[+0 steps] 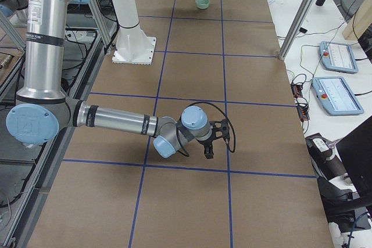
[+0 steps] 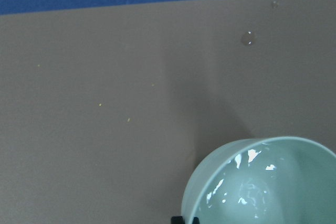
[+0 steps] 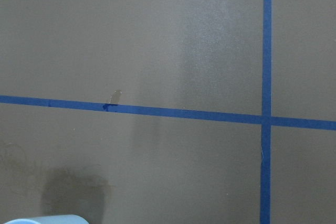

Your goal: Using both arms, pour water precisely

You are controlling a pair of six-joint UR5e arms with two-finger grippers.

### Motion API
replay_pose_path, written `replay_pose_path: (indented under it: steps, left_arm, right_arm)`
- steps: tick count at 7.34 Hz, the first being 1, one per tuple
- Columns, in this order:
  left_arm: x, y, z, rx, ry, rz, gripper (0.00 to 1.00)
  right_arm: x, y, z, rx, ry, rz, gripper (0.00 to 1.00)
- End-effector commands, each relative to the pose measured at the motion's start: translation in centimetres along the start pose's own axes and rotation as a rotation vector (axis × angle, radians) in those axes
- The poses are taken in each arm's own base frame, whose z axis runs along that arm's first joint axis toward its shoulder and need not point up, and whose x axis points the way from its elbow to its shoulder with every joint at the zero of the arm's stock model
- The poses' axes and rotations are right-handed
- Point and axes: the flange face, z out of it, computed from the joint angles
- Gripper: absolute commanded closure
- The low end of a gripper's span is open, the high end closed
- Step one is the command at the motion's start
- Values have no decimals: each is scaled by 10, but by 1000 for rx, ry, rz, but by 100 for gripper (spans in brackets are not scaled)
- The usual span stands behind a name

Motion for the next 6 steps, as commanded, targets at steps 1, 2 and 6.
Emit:
replay_pose_path:
  steps: [1, 2, 6]
  left_arm:
    - [2, -4, -12, 24, 6, 2, 0]
    - [3, -10, -27, 54, 11, 2, 0]
    - [16, -44, -78, 159, 7, 16, 0]
  right_arm:
    - [-3, -3, -1, 3, -6, -23, 1]
    - [-8, -6, 5, -21, -5, -55, 1]
    - [-32, -107, -10, -112, 85, -22, 1]
